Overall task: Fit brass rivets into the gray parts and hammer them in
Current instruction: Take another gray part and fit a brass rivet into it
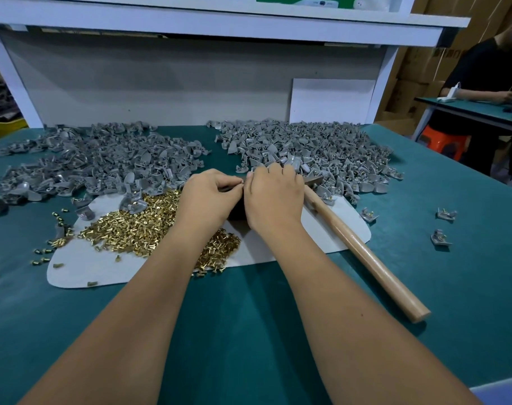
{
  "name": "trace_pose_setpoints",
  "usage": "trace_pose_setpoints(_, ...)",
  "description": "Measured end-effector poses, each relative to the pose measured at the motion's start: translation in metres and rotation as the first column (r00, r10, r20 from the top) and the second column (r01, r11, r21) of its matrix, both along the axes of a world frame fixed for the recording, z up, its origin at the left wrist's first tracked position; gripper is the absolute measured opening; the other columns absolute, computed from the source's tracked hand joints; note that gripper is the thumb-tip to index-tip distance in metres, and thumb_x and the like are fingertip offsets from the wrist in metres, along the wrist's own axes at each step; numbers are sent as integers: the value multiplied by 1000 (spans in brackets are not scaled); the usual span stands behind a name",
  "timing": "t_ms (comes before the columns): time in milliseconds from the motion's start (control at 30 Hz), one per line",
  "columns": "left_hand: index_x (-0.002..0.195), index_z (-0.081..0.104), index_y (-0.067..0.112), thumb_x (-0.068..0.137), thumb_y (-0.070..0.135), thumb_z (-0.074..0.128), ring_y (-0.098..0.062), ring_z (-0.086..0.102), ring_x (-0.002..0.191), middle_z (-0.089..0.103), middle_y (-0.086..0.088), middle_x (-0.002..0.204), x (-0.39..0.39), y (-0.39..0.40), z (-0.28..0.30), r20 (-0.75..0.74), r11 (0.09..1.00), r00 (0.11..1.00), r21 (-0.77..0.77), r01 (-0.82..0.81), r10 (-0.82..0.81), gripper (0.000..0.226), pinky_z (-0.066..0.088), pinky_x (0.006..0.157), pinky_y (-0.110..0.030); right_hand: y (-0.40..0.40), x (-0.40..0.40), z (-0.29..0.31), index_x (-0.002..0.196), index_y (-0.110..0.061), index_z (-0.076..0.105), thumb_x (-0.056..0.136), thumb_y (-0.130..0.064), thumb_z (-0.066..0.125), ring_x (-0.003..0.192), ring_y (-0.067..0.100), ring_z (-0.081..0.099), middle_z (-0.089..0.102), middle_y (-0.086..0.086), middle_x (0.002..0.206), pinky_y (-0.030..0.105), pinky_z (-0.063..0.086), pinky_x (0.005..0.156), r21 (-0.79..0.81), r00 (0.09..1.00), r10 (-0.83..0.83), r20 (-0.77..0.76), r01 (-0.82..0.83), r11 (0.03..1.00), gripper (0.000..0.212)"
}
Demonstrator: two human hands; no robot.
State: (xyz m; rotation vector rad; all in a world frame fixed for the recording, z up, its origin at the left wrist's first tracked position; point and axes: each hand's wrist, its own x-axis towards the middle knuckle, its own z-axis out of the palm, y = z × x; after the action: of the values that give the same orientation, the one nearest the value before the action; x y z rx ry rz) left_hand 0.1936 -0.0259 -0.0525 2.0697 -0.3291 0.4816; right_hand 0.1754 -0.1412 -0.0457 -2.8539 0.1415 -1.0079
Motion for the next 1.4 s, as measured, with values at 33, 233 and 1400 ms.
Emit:
trace_pose_setpoints(33, 99, 79, 22, 87, 25, 72, -5, 60, 88, 64, 18, 87, 1, 0, 0, 1, 1000, 1000, -1, 1, -1, 14, 48, 83, -27, 0, 0, 0, 103, -12, 62, 101, -33, 31, 102, 30, 49, 61, 9, 106, 41, 33, 85, 11, 1000, 5, -3, -5, 1000, 37)
trace_pose_setpoints(233, 99, 79, 25, 88, 24, 71, 1, 57, 85, 63, 18, 87, 2, 1, -3, 17, 1000, 1000, -8, 12, -12, 13, 45, 78, -21, -9, 2, 1, 104, -18, 53, 98, -39, 42, 100, 26, 48, 58, 5, 106, 38, 35, 84, 112, 993, 117, 3, -117, 987, 24)
trace_pose_setpoints(1400, 100, 75, 24, 90, 21, 69, -5, 64, 99, 72, 9, 96, -4, 5, 5, -48, 991, 996, -113, 75, -81, 12, 52, 96, -37, -8, -8, 16, 93, -14, 71, 87, -4, 61, 93, 18, 56, 60, 1, 96, 32, 47, 82, 551, 905, 366, 216, -423, 719, 15)
